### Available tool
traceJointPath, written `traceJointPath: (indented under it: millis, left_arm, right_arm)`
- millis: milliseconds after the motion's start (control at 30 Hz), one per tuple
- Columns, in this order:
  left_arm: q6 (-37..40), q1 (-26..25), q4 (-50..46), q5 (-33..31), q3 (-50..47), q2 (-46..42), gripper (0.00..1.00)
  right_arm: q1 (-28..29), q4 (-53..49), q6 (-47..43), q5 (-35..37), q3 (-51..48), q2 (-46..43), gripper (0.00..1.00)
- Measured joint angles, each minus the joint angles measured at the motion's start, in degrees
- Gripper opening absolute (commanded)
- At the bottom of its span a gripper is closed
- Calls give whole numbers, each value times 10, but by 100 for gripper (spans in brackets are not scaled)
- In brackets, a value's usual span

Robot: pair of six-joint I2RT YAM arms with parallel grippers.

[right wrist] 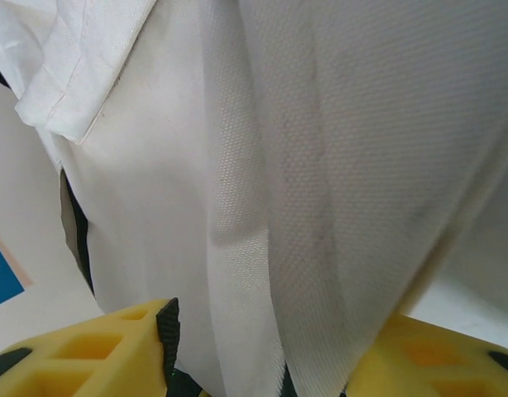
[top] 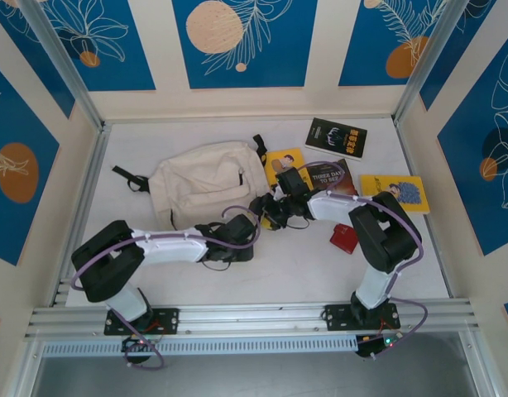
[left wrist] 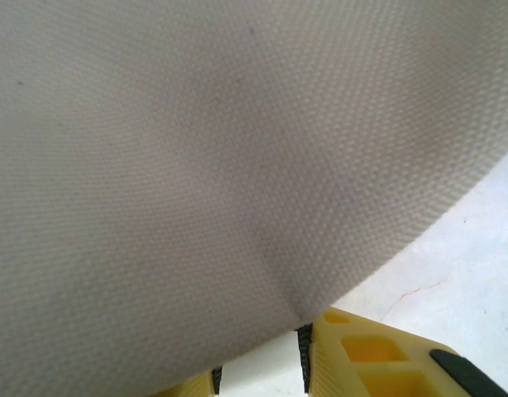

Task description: Pack the student bag

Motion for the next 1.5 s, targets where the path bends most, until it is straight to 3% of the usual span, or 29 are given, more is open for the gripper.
traceJointPath:
  millis: [533,1000,1200,1500]
  left_arm:
    - [-18,8,60,-61,-41,-34,35]
    - [-33,8,63,-103,-44,-37,23]
    - [-35,8,63,-126,-44,-34,19]
    - [-35,8,87,-145,-57,-33,30]
  right_arm:
    - [15,11,13,-10,7,8,42]
    - [18,10,14,-6,11,9,35]
    - [23,10,18,-6,13,20,26]
    - [29,36,27,-19,17,27,17]
